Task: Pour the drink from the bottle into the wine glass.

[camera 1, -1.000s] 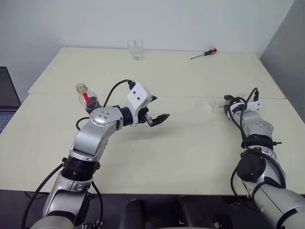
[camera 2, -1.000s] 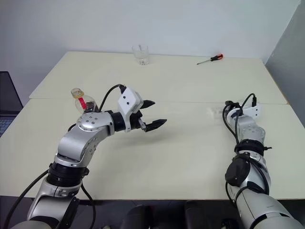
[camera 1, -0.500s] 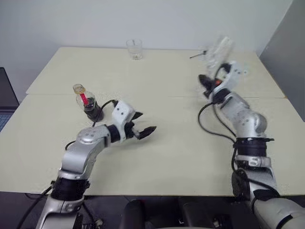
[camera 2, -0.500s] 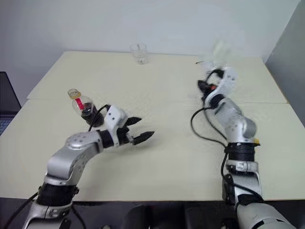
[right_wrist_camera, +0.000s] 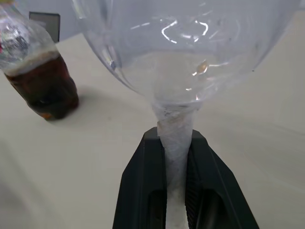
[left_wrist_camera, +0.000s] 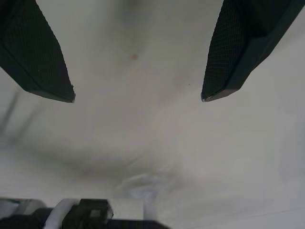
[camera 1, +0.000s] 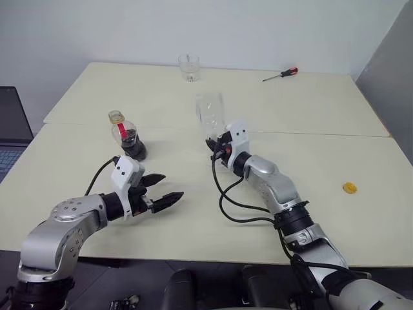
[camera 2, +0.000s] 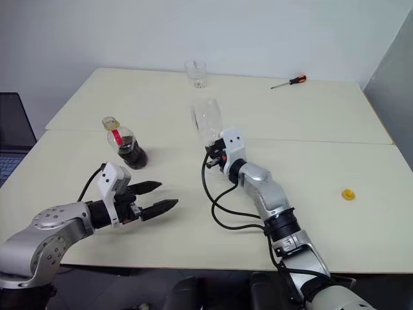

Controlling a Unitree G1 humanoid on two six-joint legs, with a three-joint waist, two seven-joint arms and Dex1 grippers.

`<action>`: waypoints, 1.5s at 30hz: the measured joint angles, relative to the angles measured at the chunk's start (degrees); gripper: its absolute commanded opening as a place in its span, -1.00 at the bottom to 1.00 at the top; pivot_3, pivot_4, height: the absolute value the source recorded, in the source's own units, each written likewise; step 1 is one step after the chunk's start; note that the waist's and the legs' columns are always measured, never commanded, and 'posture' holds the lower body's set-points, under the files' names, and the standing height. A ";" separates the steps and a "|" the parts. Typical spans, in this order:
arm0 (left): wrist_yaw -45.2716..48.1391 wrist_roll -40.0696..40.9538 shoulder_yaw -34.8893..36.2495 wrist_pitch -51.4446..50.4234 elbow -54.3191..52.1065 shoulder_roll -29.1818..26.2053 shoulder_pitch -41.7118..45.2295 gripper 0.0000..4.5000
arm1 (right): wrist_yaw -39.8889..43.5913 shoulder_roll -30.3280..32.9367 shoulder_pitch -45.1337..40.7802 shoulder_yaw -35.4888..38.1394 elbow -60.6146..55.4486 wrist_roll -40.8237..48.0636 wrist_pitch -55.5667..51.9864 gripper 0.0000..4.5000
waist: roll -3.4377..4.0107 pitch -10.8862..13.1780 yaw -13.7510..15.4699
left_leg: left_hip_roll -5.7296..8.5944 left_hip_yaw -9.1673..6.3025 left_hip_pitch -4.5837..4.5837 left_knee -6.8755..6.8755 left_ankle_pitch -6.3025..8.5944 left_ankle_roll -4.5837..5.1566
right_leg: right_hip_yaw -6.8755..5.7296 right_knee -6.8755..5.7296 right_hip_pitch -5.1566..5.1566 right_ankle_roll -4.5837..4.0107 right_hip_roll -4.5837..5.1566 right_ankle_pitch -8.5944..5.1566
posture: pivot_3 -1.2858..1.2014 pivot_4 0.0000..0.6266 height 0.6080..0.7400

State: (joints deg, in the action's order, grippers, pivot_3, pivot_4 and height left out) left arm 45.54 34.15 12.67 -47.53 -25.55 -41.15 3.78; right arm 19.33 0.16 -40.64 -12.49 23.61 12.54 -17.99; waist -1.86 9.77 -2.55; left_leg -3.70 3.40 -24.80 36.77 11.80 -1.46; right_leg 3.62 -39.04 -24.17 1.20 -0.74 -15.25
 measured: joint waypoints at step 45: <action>2.79 -1.07 -9.59 1.59 4.90 -3.17 13.99 1.00 | 10.64 12.20 15.53 -0.95 -20.18 -5.83 -9.85 0.99 | -0.34 -0.25 0.66 | 0.00 0.00 0.08 0.02 0.00 0.00 | -0.01 -0.04 0.07 0.05 -0.07 -0.12 | 0.03 -0.52 1.00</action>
State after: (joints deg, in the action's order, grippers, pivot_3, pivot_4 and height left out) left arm 48.32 33.08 3.08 -45.94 -20.65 -44.32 17.77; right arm 29.97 12.36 -25.11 -13.45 3.43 6.71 -27.85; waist -2.20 9.52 -1.89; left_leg -3.70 3.40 -24.72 36.79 11.80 -1.46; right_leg 3.61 -39.08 -24.10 1.25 -0.81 -15.37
